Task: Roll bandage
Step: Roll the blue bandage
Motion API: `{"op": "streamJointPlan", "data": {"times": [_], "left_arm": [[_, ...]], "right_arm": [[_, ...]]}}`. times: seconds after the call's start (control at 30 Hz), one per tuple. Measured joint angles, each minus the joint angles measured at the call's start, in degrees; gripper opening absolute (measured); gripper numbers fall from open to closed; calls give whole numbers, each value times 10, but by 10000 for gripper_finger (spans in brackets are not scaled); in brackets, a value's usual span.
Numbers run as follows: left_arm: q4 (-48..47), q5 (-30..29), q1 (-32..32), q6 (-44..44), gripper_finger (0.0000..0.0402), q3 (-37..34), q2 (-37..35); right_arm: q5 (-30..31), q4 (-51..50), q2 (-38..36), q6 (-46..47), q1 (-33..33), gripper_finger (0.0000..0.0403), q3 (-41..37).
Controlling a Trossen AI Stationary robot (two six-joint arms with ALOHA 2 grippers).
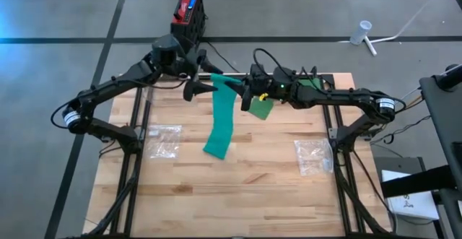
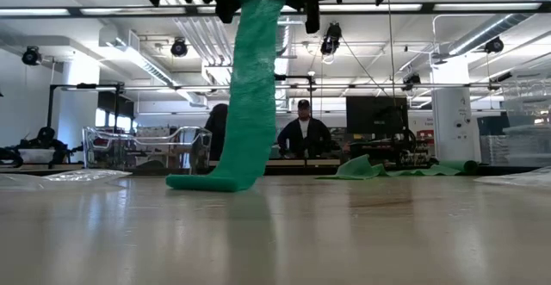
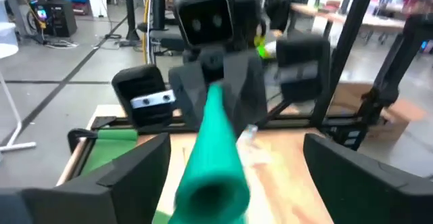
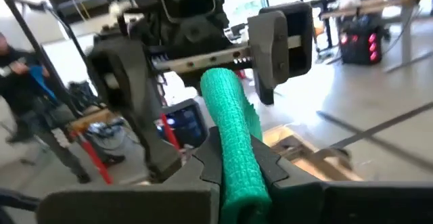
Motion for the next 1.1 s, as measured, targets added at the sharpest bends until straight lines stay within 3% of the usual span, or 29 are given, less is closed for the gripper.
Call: {"op": "streamJointPlan", "data": {"times": [0.17,0.4,0.5,0.63,0.8,0.93,1.1], "left_arm": [[-5,-16,1,-26,322,14,22],[-7,-17,11,-18,274,19,46],[-6,-16,16,3,236,19,47],[-16,-15,17,44,152,18,46],[-19,-15,16,69,24,18,44],[-6,-21,12,96,26,18,41],[5,-45,-8,142,17,17,40]], "right_arm": [[-2,-3,0,-67,2,20,0],[0,-14,0,-91,2,23,0],[-1,-15,0,-94,1,24,0],[0,-23,0,-88,1,37,0],[-20,-29,-4,7,-9,75,0],[-36,-24,-11,114,-16,121,0],[-37,-21,-12,176,-16,177,0]]}}
